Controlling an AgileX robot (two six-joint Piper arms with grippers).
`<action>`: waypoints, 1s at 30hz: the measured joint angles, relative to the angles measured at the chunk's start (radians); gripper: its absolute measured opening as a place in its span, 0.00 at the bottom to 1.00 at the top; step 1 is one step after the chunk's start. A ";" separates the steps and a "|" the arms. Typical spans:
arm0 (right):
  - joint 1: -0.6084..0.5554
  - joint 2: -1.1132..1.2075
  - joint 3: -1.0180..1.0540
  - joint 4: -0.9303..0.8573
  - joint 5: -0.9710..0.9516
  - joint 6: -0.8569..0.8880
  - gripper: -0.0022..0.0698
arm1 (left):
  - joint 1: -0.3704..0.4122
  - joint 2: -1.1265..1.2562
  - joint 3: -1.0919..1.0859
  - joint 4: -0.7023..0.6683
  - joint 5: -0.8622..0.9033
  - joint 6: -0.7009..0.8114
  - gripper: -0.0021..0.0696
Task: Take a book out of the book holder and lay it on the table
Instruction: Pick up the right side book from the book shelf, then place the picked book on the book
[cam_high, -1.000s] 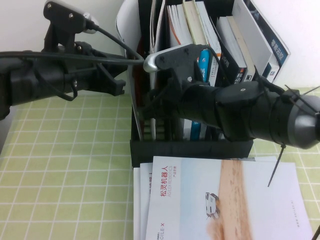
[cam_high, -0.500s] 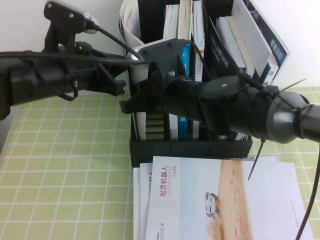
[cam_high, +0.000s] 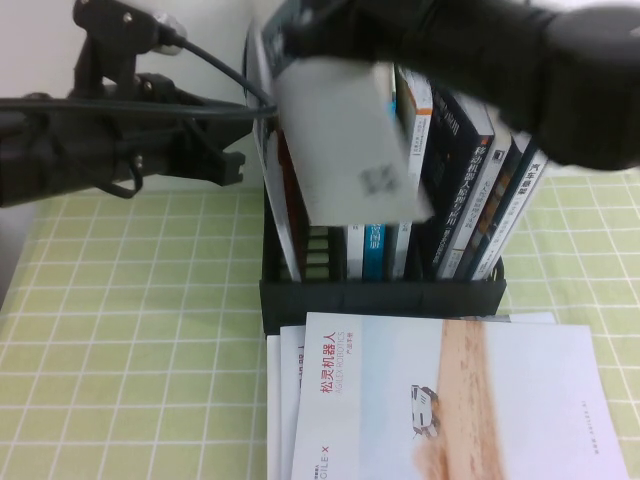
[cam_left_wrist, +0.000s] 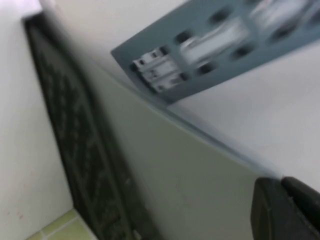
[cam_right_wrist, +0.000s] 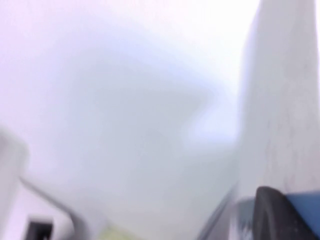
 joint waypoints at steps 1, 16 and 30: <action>0.000 -0.031 -0.003 0.005 0.003 -0.005 0.04 | 0.000 -0.019 0.000 0.022 0.010 -0.026 0.03; -0.036 -0.382 0.023 -0.474 0.857 0.231 0.04 | 0.172 -0.521 0.000 0.722 0.275 -1.000 0.03; 0.033 -0.348 0.030 -1.376 1.163 0.628 0.04 | 0.163 -0.998 0.368 0.922 0.429 -1.286 0.03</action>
